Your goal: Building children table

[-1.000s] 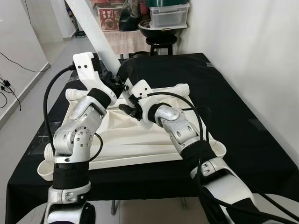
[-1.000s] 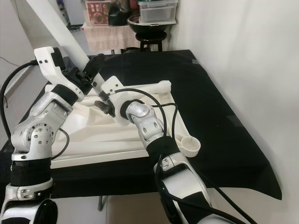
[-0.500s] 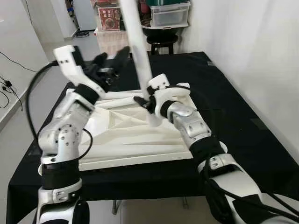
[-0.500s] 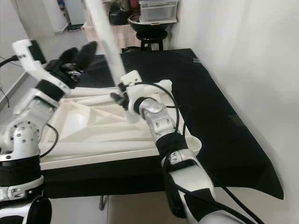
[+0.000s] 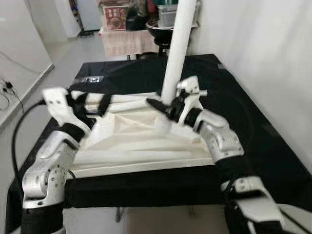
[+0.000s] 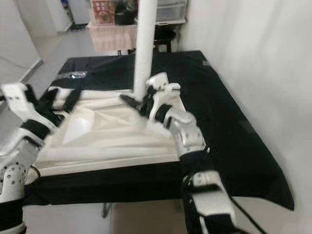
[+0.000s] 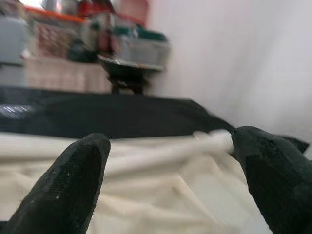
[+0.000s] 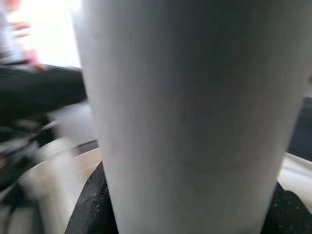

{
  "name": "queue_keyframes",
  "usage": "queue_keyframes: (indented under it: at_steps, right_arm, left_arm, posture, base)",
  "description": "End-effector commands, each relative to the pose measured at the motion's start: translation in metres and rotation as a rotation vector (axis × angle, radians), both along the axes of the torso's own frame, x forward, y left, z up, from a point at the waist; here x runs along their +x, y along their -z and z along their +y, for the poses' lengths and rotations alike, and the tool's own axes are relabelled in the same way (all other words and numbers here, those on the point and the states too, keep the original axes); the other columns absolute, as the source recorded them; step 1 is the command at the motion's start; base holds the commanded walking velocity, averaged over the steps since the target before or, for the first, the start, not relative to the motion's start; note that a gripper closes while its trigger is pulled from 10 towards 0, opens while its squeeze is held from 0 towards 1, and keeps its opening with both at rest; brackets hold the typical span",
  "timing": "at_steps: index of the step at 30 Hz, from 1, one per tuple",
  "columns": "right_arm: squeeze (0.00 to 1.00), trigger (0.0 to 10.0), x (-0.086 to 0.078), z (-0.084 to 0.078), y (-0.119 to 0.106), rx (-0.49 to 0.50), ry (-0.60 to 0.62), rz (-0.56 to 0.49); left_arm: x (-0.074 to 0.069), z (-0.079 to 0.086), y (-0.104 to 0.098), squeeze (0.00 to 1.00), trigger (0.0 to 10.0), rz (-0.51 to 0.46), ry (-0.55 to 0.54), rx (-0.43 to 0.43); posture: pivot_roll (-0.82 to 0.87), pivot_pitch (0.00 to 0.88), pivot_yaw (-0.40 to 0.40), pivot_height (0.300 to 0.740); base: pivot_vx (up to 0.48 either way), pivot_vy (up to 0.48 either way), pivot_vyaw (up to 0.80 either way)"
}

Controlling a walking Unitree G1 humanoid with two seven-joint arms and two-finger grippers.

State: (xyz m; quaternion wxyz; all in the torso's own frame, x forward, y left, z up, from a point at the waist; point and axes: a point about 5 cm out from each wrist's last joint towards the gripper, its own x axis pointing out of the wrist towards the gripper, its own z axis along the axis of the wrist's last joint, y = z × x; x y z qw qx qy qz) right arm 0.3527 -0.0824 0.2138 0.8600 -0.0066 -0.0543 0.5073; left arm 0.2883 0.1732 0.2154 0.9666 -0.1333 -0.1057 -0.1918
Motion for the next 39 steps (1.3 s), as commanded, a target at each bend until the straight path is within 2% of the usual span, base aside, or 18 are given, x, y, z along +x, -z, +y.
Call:
queue_keyframes:
  at_steps: [1, 4, 8, 9, 10, 11, 21, 24, 32, 34, 35, 39]
  right_arm:
    - [0.0, 10.0, -0.006, -0.002, -0.008, -0.008, -0.067, -0.049]
    - [0.0, 10.0, -0.01, -0.002, -0.007, -0.015, -0.126, -0.049]
    - [0.0, 10.0, -0.012, -0.003, -0.007, -0.016, -0.146, -0.049]
    - [0.0, 10.0, -0.018, -0.005, -0.005, -0.042, -0.208, -0.053]
    - [0.0, 10.0, -0.018, -0.005, -0.005, -0.042, -0.208, -0.053]
    - [0.0, 10.0, -0.021, -0.008, -0.003, -0.065, -0.244, -0.051]
    - [0.0, 10.0, -0.023, -0.016, 0.001, -0.116, -0.277, -0.037]
    - [0.0, 10.0, -0.019, -0.016, 0.005, -0.143, -0.293, -0.018]
    - [0.0, 10.0, -0.013, -0.011, 0.004, -0.121, -0.316, 0.001]
    - [0.0, 10.0, -0.008, -0.006, 0.002, -0.123, -0.306, 0.001]
    - [0.0, 10.0, -0.008, -0.006, 0.002, -0.123, -0.306, 0.001]
    - [0.0, 10.0, 0.001, -0.006, -0.003, -0.112, -0.265, -0.003]
  left_arm:
    - [-0.004, -0.013, 0.003, 0.0, 10.0, 0.006, 0.072, 0.025]
    - [-0.008, -0.02, 0.008, 0.0, 10.0, 0.023, 0.114, 0.042]
    - [-0.009, -0.021, 0.011, 0.0, 10.0, 0.033, 0.117, 0.046]
    - [-0.012, -0.027, 0.021, 0.0, 10.0, 0.067, 0.156, 0.119]
    - [-0.012, -0.027, 0.021, 0.0, 10.0, 0.067, 0.156, 0.119]
    - [-0.017, -0.031, 0.028, 0.0, 10.0, 0.088, 0.192, 0.182]
    - [-0.026, -0.031, 0.033, 0.0, 10.0, 0.103, 0.21, 0.243]
    - [-0.028, -0.031, 0.034, 0.0, 10.0, 0.107, 0.196, 0.268]
    - [-0.034, -0.028, 0.037, 0.0, 10.0, 0.123, 0.166, 0.312]
    - [-0.044, -0.019, 0.038, 0.0, 10.0, 0.132, 0.13, 0.362]
    - [-0.044, -0.019, 0.038, 0.0, 10.0, 0.132, 0.13, 0.362]
    - [-0.058, -0.011, 0.04, 0.0, 10.0, 0.144, 0.098, 0.402]
  posture:
    - [-0.06, 0.0, 0.062, 0.74]
    - [-0.06, 0.0, 0.064, 0.74]
    - [-0.06, 0.0, 0.064, 0.74]
    - [-0.06, 0.0, 0.064, 0.74]
    - [-0.06, 0.0, 0.064, 0.74]
    - [-0.06, 0.0, 0.068, 0.74]
    - [-0.06, 0.004, 0.077, 0.74]
    - [-0.07, 0.032, 0.074, 0.74]
    - [-0.06, 0.092, 0.072, 0.74]
    - [-0.04, 0.141, 0.073, 0.74]
    - [-0.04, 0.141, 0.073, 0.74]
    - [-0.02, 0.184, 0.079, 0.74]
  base:
    - [0.0, -0.48, 0.0]
    - [0.0, -0.48, 0.0]
    - [0.0, -0.48, 0.0]
    - [0.0, 0.0, 0.0]
    - [0.0, 0.0, 0.0]
    - [0.0, 0.0, 0.0]
    - [0.0, 0.0, 0.0]
    - [0.0, 0.0, 0.0]
    - [0.0, 0.0, 0.0]
    - [0.0, 0.0, 0.0]
    - [0.0, 0.0, 0.0]
    - [0.0, 0.0, 0.0]
